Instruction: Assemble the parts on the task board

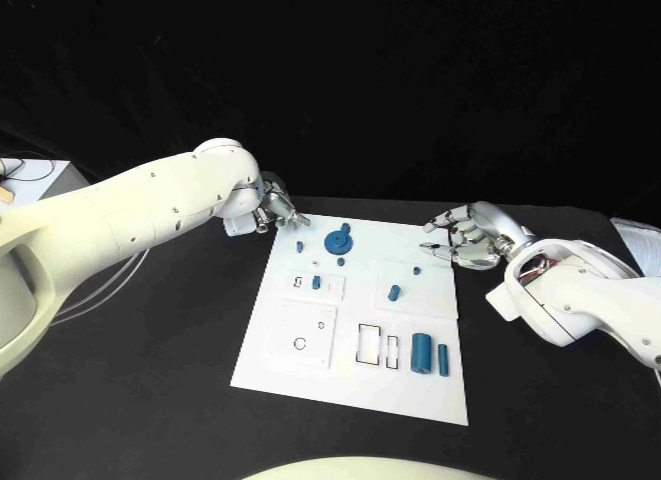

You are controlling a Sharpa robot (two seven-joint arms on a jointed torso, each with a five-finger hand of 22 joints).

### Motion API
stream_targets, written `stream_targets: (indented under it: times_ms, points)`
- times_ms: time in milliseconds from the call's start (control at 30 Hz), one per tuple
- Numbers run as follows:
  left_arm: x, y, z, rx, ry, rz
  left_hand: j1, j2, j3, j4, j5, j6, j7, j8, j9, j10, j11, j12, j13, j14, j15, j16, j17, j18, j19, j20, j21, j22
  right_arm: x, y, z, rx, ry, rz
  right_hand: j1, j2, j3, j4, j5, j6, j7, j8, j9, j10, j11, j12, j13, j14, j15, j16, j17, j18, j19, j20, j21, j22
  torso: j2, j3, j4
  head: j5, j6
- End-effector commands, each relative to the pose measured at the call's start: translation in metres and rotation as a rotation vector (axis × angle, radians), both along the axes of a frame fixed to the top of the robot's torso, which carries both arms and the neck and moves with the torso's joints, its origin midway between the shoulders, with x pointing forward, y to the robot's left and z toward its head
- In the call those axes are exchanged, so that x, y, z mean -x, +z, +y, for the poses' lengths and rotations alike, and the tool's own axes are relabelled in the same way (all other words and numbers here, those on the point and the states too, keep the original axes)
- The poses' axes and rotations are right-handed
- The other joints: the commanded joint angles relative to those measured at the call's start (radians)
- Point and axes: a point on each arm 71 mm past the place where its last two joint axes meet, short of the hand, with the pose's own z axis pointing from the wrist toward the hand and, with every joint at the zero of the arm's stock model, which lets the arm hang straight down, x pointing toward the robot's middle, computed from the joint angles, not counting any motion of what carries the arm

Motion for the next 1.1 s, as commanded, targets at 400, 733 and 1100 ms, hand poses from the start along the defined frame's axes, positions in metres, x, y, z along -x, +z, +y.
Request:
stream_targets:
  times_ms: [400,733,1100]
  points:
    - [0.004,-0.016,-0.008,0.002,-0.063,0.074,-0.003,0.005,-0.011,-0.001,-0.002,-0.016,0.004,-0.011,-0.007,-0.005,0.003,0.007,0.005,0.005,0.01,0.01,0.011,0.014,0.006,0.007,0.002,0.01,0.001,0.001,0.003,-0.001,0.017,-0.007,-0.009,0.001,0.008,0.002,0.007,0.007,0.001,0.002,-0.002,0.002,0.0,0.002,-0.002,0.085,-0.004,-0.007,0.188,0.021,0.0,-0.002,-0.008,0.087,-0.001,0.0012,0.0003,-0.002,-0.006]
    - [0.006,-0.021,-0.005,-0.008,-0.065,0.103,0.008,0.013,-0.011,-0.003,0.001,-0.012,0.005,-0.011,-0.009,-0.005,0.003,0.009,0.005,0.007,0.011,0.013,0.015,0.013,0.008,0.008,0.005,0.015,0.001,0.0,0.002,0.001,0.017,-0.004,-0.009,0.001,0.008,0.002,0.007,0.007,0.001,0.002,-0.002,0.002,0.0,0.002,-0.002,0.085,-0.004,-0.007,0.188,0.021,0.0,-0.002,-0.008,0.087,-0.002,0.0014,0.0015,-0.001,-0.007]
    - [0.008,-0.023,-0.005,-0.013,-0.075,0.116,0.021,0.019,-0.01,-0.004,0.005,-0.008,0.006,-0.013,-0.011,-0.007,0.004,0.009,0.004,0.007,0.011,0.014,0.016,0.013,0.008,0.008,0.005,0.015,0.001,0.0,0.002,0.003,0.017,-0.002,-0.01,0.001,0.01,0.001,0.008,0.006,0.001,0.002,-0.002,0.003,0.0,0.003,-0.001,0.086,-0.004,-0.006,0.189,0.02,0.001,-0.002,-0.006,0.088,-0.001,0.0015,-0.0003,0.001,-0.007]
